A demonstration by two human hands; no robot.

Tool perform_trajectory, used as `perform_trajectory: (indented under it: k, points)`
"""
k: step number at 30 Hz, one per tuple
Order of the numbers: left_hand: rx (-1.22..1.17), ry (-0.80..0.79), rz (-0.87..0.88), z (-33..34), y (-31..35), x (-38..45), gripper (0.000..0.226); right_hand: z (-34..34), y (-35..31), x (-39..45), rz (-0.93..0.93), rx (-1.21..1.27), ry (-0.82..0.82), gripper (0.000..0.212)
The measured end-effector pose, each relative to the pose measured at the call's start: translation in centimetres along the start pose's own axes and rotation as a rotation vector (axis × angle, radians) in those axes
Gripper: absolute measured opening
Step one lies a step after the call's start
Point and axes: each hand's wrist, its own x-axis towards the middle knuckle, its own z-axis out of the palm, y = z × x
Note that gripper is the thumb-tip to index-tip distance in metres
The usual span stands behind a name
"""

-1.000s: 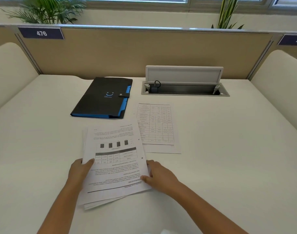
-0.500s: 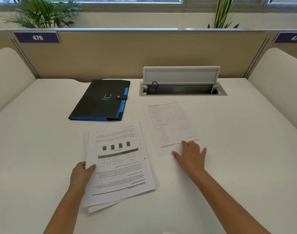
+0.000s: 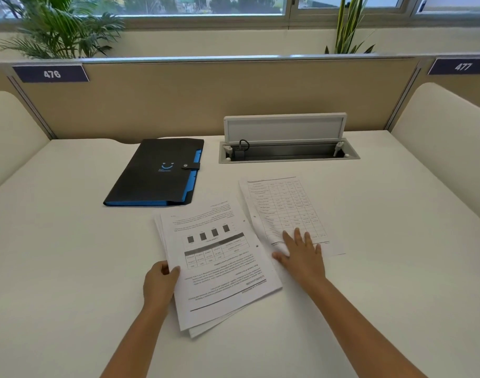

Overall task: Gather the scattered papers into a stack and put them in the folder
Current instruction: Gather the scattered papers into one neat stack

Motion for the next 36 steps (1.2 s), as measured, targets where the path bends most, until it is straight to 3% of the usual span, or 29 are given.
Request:
perform_trajectory:
  k: [3,6,9,13,19,25,28,31,36]
  points:
    - [0.012,0.009,0.015,0.3,-0.3,0.0,0.026,0.2,0.4,-0.4,-0.003,-0.036,0.032,0.056]
    - [0.001,0.025,0.021,0.3,-0.3,-0.1,0.024,-0.8,0.4,-0.6,0.031,0.164,0.052,0.05]
    - [0.009,0.04,0.039,0.5,-0.4,-0.1,0.023,-1.9,-0.2,-1.1,0.068,0.35,0.104,0.049]
    - [0.012,0.062,0.046,0.7,-0.5,-0.2,0.025,-2.2,-2.0,-3.0,0.004,0.403,0.077,0.052]
    - [-0.059,0.075,0.026,0.7,-0.4,-0.2,0.031,0.5,-5.1,-5.6,-0.285,0.141,-0.052,0.053]
    - [-0.188,-0.017,-0.019,1.0,0.1,-0.4,0.035,3.9,-6.9,-7.6,-0.369,-0.049,-0.21,0.079]
    - [-0.304,-0.073,-0.034,1.3,0.3,-0.8,0.031,4.4,-7.3,-8.1,-0.399,-0.055,-0.185,0.099]
    - [-0.262,-0.138,0.032,1.5,0.3,-1.0,0.031,3.8,-7.4,-8.1,-0.393,0.001,-0.187,0.107]
    - [-0.319,-0.155,0.057,1.8,0.4,-1.5,0.036,1.1,-6.6,-7.2,-0.295,-0.002,0.081,0.094]
